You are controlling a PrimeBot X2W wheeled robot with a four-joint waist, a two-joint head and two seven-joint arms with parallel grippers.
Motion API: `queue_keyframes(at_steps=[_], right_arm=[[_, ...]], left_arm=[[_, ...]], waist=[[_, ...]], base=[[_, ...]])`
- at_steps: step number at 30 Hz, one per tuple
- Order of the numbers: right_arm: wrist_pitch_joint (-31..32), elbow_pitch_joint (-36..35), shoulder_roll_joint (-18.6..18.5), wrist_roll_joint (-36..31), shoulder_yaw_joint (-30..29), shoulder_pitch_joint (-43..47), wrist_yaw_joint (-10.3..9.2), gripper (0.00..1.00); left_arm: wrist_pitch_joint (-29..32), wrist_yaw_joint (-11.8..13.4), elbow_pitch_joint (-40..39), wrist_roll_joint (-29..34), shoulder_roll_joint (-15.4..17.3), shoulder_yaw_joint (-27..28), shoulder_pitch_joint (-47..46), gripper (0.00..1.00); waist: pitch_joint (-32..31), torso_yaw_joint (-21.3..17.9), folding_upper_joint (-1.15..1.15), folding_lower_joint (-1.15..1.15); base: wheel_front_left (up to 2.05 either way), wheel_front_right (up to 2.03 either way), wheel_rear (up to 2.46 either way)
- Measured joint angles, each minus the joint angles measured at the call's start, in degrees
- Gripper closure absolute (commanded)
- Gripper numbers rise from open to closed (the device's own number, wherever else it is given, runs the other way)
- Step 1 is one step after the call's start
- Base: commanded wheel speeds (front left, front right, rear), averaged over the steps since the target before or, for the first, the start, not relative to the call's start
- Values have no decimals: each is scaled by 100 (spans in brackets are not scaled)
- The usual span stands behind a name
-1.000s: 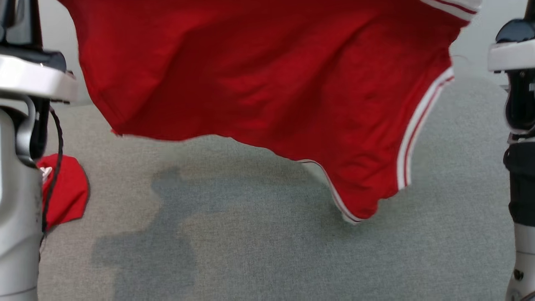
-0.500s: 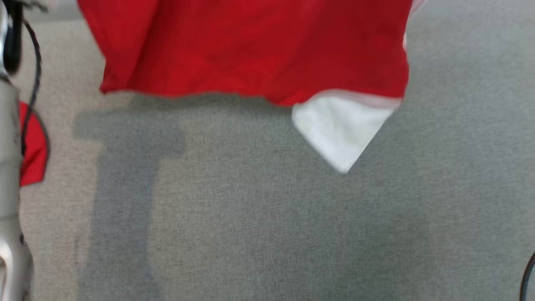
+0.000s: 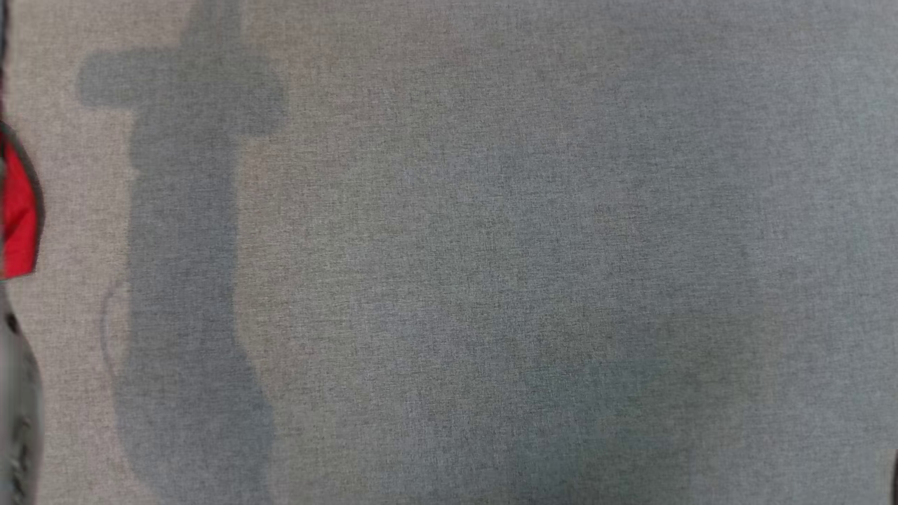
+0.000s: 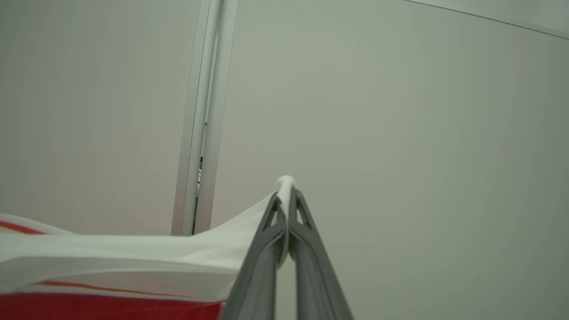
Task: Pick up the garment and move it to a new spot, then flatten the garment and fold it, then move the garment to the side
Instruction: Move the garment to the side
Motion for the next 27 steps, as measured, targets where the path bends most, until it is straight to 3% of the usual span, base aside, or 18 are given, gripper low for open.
queue_keyframes(at_steps=[8, 16, 27], right_arm=[[1, 22, 242, 766, 271, 2253, 7, 100], [2, -392, 350, 1669, 589, 4720, 5, 100], [2, -328, 603, 1823, 486, 6398, 7, 100]], left_arm=[[-44, 94, 391, -361, -430, 232, 2007, 100], [-44, 149, 145, -545, -961, 566, 4490, 100], [-45, 67, 43, -569, -1233, 740, 6152, 100]], waist=[[32, -38, 0, 0], [-517, -131, 0, 0], [-1500, -212, 0, 0]], base=[[0, 0, 0], [0, 0, 0], [0, 0, 0]])
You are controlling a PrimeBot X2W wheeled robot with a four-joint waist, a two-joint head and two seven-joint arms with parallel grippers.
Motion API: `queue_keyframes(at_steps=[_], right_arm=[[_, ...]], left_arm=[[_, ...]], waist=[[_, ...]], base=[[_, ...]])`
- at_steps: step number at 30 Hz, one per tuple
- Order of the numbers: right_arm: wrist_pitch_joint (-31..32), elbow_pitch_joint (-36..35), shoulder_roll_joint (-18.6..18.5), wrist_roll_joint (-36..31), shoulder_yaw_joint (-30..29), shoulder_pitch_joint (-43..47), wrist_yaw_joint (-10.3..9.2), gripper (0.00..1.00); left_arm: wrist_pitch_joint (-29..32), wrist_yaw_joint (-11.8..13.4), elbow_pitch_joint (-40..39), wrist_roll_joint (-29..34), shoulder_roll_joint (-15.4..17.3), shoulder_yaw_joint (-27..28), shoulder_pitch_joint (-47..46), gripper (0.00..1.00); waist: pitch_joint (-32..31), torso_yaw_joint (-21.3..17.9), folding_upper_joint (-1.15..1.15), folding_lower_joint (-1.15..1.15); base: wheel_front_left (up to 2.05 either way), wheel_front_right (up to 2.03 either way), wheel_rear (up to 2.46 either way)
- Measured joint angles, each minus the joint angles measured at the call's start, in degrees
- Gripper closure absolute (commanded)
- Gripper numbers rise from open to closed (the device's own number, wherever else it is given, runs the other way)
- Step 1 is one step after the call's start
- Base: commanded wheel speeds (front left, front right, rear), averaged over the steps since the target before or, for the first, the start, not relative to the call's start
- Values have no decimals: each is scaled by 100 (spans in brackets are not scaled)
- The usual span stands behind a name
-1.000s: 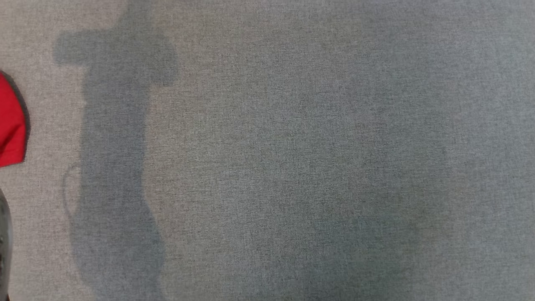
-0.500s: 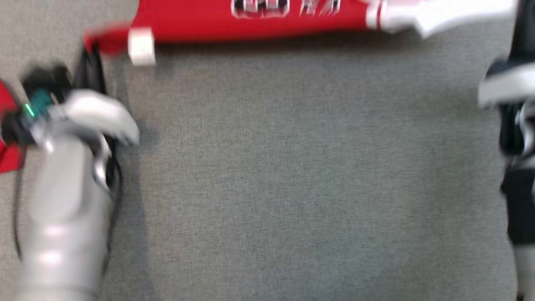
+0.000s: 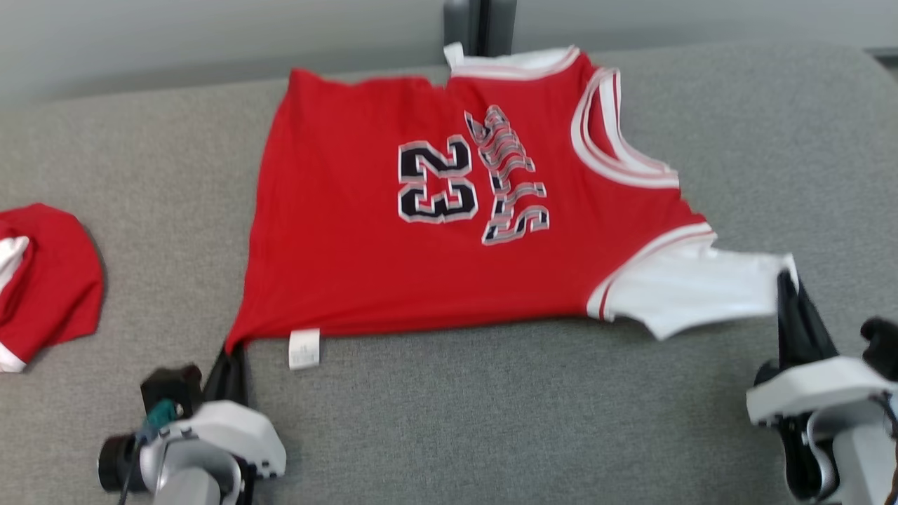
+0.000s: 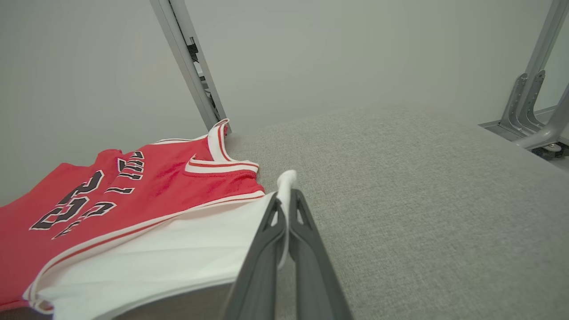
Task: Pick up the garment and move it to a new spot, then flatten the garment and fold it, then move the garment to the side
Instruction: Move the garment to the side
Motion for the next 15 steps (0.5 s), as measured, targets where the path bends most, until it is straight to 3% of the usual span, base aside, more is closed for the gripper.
queue_keyframes(at_steps=[15], right_arm=[[0, 136, 267, -154, -26, 1683, -1, 100]], left_arm=[[0, -19, -162, -12, -47, -182, 1706, 100]], waist=[[-1242, -28, 0, 0]], base=[[0, 0, 0]])
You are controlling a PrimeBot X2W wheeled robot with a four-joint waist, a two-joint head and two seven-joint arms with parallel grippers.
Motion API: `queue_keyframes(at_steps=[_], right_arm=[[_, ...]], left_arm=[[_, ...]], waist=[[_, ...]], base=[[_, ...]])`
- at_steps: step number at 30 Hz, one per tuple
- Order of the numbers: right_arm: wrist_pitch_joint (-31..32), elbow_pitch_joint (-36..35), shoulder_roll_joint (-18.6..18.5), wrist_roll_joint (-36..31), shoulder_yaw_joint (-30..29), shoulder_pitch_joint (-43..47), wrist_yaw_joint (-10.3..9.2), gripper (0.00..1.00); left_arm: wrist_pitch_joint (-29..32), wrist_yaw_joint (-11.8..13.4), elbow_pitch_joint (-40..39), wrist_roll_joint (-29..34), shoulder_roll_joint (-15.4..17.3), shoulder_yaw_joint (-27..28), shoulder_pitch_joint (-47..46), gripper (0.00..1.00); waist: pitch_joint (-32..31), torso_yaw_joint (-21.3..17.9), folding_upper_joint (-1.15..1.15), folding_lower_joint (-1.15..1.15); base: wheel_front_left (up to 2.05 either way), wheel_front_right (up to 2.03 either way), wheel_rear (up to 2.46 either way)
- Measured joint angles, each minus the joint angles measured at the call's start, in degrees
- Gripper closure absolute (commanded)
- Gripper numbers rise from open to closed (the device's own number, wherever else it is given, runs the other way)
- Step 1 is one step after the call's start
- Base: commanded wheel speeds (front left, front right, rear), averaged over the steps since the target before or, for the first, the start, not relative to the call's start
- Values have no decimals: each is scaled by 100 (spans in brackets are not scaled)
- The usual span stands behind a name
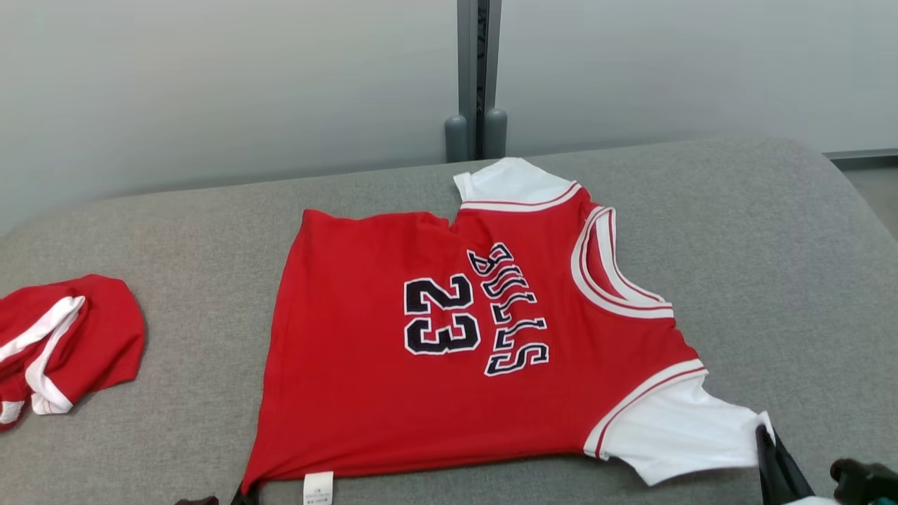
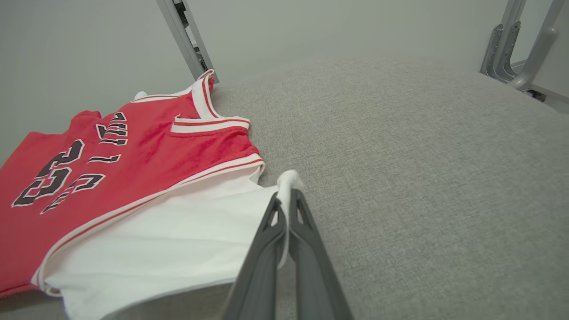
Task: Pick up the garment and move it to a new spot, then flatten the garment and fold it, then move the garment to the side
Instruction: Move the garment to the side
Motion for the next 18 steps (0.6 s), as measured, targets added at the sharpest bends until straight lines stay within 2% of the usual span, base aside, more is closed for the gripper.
queue_keyframes(at_steps=[4, 8, 14, 18], right_arm=[[0, -110, 19, -8, -15, 218, 0, 100], [0, -363, 31, 8, -154, 172, 0, 100], [-1, -621, 27, 54, -207, -630, -14, 100], [0, -309, -65, -80, -102, -1332, -15, 100]], left_arm=[[1, 21, -185, -99, 2, -76, 207, 100], [1, 21, -761, -77, 8, -85, 227, 100], [1, 2, -1380, 46, 15, -127, -321, 100], [0, -15, -1176, 169, 13, -213, -921, 100]], waist=[[-61, 20, 0, 0], [48, 29, 0, 0], [388, 65, 0, 0], [640, 112, 0, 0]], base=[[0, 0, 0], [0, 0, 0], [0, 0, 0], [0, 0, 0]])
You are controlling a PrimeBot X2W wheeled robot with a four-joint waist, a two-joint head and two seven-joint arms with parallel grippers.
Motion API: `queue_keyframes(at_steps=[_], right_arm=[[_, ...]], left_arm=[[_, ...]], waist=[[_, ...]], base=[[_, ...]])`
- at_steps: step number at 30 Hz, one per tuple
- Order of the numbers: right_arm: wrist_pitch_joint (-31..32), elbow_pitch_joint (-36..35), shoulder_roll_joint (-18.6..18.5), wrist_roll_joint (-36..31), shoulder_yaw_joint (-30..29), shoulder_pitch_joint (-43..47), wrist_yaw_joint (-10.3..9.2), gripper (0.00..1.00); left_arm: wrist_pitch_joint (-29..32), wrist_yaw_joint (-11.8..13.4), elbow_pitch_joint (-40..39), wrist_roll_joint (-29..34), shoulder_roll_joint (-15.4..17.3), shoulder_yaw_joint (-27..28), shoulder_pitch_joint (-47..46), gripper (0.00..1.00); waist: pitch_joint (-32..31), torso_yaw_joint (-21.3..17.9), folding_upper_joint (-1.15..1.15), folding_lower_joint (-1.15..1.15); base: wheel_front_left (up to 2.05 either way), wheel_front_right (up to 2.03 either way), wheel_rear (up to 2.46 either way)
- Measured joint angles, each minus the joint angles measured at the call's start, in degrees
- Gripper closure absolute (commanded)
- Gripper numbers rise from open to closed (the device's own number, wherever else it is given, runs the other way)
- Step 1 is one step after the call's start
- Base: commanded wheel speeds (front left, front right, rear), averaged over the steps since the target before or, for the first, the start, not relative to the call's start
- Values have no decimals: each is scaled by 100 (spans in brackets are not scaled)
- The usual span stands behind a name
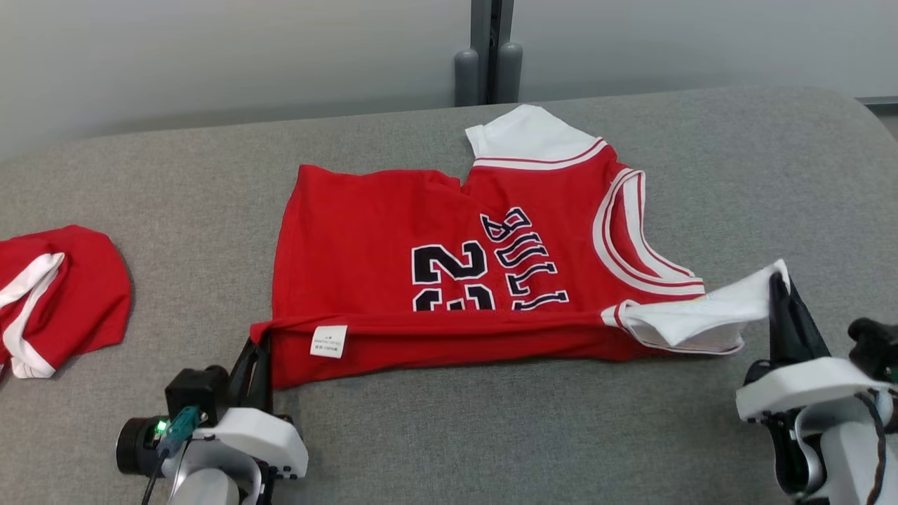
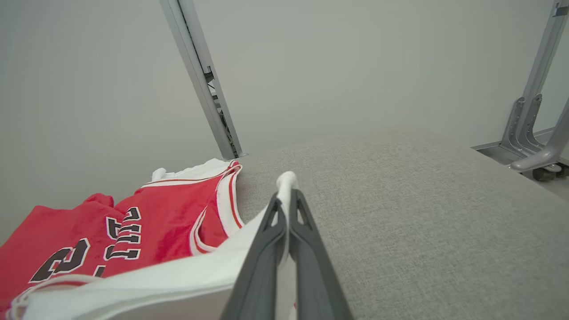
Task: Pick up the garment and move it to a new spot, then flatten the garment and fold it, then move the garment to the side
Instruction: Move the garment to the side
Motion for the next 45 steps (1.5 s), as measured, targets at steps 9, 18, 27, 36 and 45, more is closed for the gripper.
queue_keyframes(at_steps=[9, 18, 27, 36, 45], right_arm=[[-1, 958, -87, -486, 202, -1276, 0, 100], [-1, 1500, -131, -745, 227, -1815, 0, 100], [-8, 870, -42, -902, 30, -1738, 0, 0], [-10, 901, -11, -772, 179, -660, 0, 0], [-18, 1545, -34, -851, 96, -685, 0, 0]], left_arm=[[1, -110, 935, 235, 7, -100, -1145, 100], [1, -162, 1366, 335, 7, -215, -1712, 100], [1, 69, 940, 147, 8, -177, -1479, 0], [1, 272, 709, -367, 1, -567, -687, 0], [1, 320, 886, -300, 2, -524, -758, 0]], waist=[[457, 92, 0, 0], [841, 155, 0, 0], [907, 165, 0, 0], [770, 111, 0, 0], [800, 119, 0, 0]], base=[[0, 0, 0], [0, 0, 0], [0, 0, 0], [0, 0, 0], [0, 0, 0]])
